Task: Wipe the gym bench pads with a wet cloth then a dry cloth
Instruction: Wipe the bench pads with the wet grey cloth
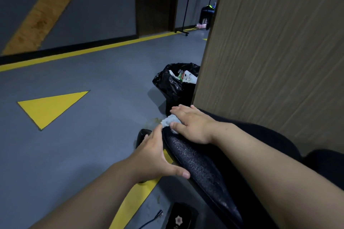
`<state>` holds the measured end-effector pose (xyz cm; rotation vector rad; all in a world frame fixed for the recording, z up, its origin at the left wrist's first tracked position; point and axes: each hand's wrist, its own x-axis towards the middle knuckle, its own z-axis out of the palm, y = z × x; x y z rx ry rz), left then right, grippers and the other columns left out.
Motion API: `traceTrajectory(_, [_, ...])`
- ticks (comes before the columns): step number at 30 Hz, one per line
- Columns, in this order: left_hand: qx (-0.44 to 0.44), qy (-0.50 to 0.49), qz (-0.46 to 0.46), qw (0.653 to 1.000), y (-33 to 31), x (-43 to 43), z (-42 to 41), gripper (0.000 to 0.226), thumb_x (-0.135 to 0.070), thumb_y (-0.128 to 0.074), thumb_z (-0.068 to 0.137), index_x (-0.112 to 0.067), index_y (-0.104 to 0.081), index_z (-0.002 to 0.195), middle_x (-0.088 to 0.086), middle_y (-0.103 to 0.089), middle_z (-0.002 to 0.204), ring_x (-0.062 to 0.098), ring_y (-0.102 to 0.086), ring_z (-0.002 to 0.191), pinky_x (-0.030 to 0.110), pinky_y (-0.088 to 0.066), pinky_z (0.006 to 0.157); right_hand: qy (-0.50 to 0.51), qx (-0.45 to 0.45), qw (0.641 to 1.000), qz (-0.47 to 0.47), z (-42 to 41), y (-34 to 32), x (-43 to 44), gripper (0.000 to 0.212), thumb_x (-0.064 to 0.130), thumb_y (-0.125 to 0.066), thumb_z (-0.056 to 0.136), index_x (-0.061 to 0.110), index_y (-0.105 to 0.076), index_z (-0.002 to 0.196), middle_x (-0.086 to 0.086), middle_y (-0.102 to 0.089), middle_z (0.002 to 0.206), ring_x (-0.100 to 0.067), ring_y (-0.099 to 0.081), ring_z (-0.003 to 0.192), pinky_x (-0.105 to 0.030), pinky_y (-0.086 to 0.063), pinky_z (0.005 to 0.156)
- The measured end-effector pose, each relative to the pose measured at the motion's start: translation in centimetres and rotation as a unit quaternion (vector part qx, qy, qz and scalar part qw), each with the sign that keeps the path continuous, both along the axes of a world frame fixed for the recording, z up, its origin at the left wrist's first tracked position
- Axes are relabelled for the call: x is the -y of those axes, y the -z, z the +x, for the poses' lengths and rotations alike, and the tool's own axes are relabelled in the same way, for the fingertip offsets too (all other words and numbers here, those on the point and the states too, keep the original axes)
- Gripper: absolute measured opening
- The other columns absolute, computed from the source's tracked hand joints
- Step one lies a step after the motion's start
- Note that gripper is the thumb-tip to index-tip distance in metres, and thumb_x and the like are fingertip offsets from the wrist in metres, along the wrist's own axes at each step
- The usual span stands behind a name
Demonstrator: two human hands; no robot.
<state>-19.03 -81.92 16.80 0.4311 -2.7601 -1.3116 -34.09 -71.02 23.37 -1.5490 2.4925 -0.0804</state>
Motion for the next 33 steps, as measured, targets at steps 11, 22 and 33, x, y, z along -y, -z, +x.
traceTrajectory(11, [-0.009, 0.041, -0.179, 0.983, -3.5, -0.6, -0.3, 0.162, -0.085, -0.077, 0.037, -0.027, 0.018, 0.154, -0.018, 0.019, 0.160, -0.007, 0.023, 0.136, 0.039, 0.011, 0.122, 0.037, 0.000, 0.998, -0.045, -1.6, -0.4, 0.0, 0.050, 0.050, -0.037, 0.098, 0.012, -0.052, 0.127, -0.007, -0.054, 0.135, -0.025, -0.045, 0.127, -0.036, -0.031, 0.108])
traceTrajectory(22, [-0.041, 0.075, -0.198, 0.976, -4.2, -3.2, -2.4, 0.114, -0.097, -0.025, 0.065, -0.030, -0.012, 0.157, -0.013, -0.006, 0.163, 0.002, 0.006, 0.148, 0.044, 0.008, 0.123, 0.217, 0.051, 0.974, 0.032, -4.9, -1.6, -7.4, 0.063, 0.062, -0.029, 0.095, 0.018, -0.048, 0.136, -0.006, -0.052, 0.140, -0.026, -0.048, 0.127, -0.037, -0.038, 0.100])
traceTrajectory(33, [-0.033, 0.123, -0.280, 0.951, -5.2, -8.5, -5.0, 0.088, -0.079, -0.025, 0.084, -0.027, -0.026, 0.155, -0.010, -0.015, 0.163, 0.007, 0.009, 0.150, 0.052, 0.007, 0.122, 0.306, 0.048, 0.951, 0.023, -5.8, -1.7, -17.7, 0.063, 0.063, -0.026, 0.095, 0.016, -0.047, 0.132, -0.005, -0.049, 0.134, -0.023, -0.048, 0.122, -0.038, -0.038, 0.102])
